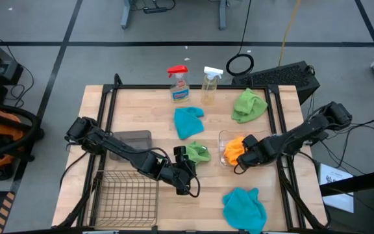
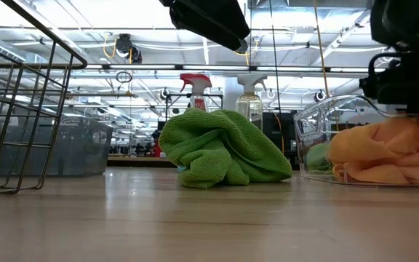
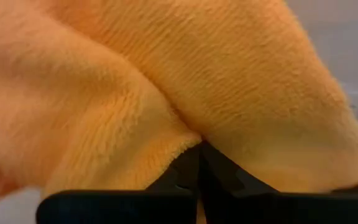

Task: Sort microfiber towel by color & place in baskets
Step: Put the orange microfiber towel into the transparent bin

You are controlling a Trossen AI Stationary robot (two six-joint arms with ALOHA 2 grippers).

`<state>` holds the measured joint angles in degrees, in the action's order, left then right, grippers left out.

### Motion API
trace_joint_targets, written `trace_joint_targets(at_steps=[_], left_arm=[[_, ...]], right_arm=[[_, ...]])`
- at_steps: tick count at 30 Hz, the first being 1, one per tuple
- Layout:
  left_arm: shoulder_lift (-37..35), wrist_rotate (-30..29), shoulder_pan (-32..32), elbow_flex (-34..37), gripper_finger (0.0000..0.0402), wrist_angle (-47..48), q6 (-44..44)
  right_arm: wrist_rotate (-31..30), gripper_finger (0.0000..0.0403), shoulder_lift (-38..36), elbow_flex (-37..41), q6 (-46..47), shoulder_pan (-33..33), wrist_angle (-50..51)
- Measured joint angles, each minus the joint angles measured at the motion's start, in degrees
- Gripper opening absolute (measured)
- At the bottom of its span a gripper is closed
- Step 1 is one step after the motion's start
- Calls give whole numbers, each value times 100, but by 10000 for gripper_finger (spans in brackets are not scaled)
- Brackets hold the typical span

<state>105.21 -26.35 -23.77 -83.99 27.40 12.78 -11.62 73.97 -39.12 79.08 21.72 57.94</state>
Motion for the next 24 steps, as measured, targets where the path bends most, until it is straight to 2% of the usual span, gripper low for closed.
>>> trace_joint_targets(at_steps=[5,12,17,20,24], left_arm=[[2,-1,0,0,228,8,0],[2,0,0,0,228,11,0],[4,62,0,0,228,13,5],[4,85,-7,0,228,32,17],[4,85,-33,0,228,61,0]], right_arm=[[-93,31,-98,-349,-120,-112,462],[-186,125,-142,-1626,-177,-98,2176],[-193,182,-146,-2474,-107,31,3030],[-122,203,-149,-2707,-206,187,3130],[70,205,-149,-2694,-265,609,2793]])
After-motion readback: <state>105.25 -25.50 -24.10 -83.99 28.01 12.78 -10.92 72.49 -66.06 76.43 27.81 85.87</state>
